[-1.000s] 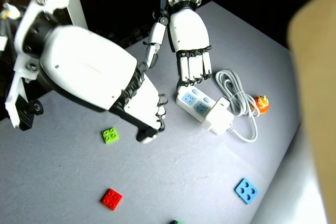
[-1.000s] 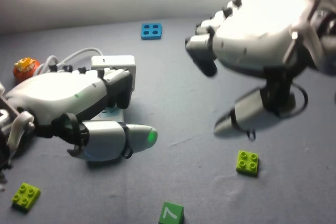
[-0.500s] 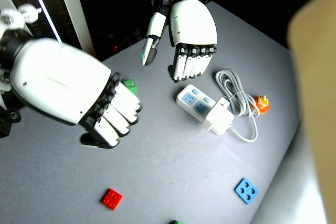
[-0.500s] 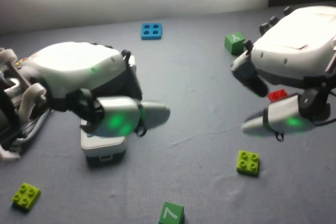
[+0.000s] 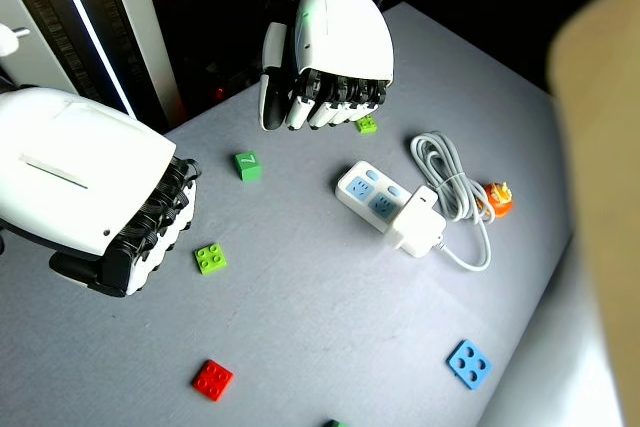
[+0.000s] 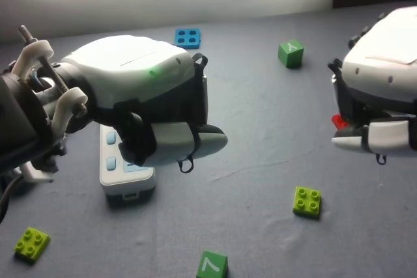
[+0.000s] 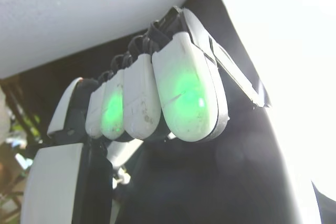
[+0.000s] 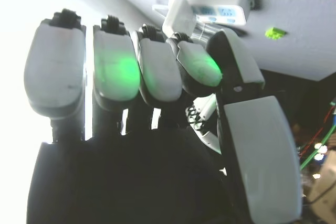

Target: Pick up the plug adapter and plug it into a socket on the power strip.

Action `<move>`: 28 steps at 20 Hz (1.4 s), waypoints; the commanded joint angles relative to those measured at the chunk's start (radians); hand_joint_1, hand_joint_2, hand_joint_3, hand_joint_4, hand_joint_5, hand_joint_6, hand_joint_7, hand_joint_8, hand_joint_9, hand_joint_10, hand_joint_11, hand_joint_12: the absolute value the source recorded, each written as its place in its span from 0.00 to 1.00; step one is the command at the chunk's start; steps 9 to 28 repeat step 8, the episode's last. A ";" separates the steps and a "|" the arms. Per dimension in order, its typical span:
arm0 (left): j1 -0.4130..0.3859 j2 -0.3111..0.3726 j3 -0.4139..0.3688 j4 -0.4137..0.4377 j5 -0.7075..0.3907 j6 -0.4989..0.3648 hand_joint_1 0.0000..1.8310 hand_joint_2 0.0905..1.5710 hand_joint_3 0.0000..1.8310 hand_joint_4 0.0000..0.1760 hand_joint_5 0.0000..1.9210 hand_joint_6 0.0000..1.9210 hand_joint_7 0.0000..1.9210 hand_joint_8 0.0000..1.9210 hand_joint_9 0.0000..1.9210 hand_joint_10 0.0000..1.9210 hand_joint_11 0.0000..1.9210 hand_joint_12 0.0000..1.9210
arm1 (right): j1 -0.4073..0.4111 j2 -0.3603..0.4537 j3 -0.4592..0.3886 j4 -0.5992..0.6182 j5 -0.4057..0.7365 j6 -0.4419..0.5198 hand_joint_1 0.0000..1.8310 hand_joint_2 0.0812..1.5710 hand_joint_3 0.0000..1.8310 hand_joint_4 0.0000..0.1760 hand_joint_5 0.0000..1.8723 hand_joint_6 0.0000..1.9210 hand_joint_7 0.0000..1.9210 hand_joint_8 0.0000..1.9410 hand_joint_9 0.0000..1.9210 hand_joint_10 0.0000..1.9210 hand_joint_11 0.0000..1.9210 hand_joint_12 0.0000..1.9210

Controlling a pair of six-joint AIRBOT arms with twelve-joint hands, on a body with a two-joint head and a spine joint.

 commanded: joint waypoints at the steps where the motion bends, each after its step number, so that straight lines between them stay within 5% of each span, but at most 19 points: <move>1: -0.018 -0.001 0.005 0.020 -0.044 0.001 0.51 0.90 0.00 1.00 0.75 1.00 0.80 1.00 0.83 1.00 0.88 1.00 | 0.003 0.016 -0.002 -0.033 0.050 -0.003 0.47 0.82 0.00 0.59 0.72 1.00 0.77 1.00 0.77 1.00 0.78 1.00; 2: -0.020 -0.002 0.007 0.020 -0.043 0.001 0.52 0.89 0.00 1.00 0.75 1.00 0.80 1.00 0.83 1.00 0.88 1.00 | 0.000 0.021 -0.002 -0.033 0.050 -0.003 0.49 0.82 0.00 0.92 0.72 1.00 0.77 1.00 0.77 1.00 0.78 1.00; 3: -0.022 -0.002 0.010 0.020 -0.043 0.001 0.53 0.88 0.00 1.00 0.74 1.00 0.80 1.00 0.83 1.00 0.88 1.00 | -0.002 0.027 -0.001 -0.033 0.051 -0.003 0.48 0.83 0.00 0.98 0.73 1.00 0.77 1.00 0.77 1.00 0.78 1.00; 28: -0.024 -0.003 0.012 0.020 -0.040 0.001 0.52 0.87 0.00 1.00 0.76 1.00 0.81 1.00 0.83 1.00 0.88 1.00 | -0.001 0.050 0.013 -0.033 0.040 0.005 0.49 0.82 0.00 1.00 0.68 1.00 0.75 1.00 0.76 1.00 0.80 1.00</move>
